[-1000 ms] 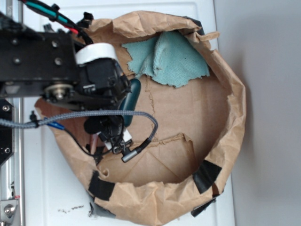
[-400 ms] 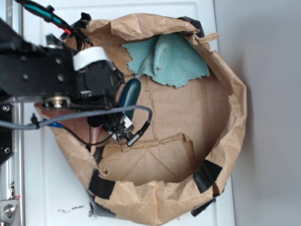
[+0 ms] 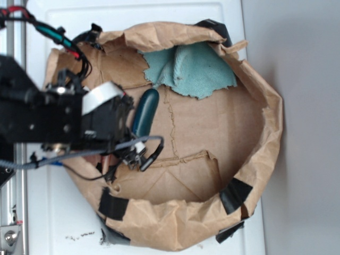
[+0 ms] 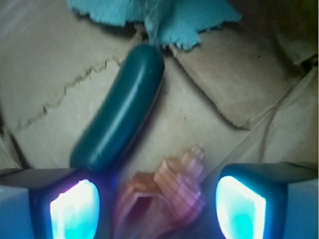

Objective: Grab the shell.

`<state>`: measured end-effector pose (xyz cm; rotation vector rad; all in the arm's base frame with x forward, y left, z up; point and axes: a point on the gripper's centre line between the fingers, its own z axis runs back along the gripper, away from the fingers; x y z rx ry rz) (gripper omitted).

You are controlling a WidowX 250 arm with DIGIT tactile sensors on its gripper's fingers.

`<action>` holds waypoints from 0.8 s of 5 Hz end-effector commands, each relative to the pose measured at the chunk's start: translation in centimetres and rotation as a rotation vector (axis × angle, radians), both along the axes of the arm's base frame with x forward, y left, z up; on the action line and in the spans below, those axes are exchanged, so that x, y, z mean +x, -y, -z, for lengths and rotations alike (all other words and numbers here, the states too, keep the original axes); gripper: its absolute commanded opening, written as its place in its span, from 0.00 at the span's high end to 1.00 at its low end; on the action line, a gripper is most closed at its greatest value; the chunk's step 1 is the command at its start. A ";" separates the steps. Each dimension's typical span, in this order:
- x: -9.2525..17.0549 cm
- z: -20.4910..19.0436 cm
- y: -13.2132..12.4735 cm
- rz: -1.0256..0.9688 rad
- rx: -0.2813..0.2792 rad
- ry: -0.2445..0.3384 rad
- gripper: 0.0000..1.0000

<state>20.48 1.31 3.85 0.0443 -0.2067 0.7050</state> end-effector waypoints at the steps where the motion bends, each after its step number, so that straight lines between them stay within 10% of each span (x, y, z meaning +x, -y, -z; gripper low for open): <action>1: 0.3 -0.2 0.3 0.001 -0.001 0.029 0.00; 4: 0.5 -0.3 1.0 0.025 0.005 0.040 0.00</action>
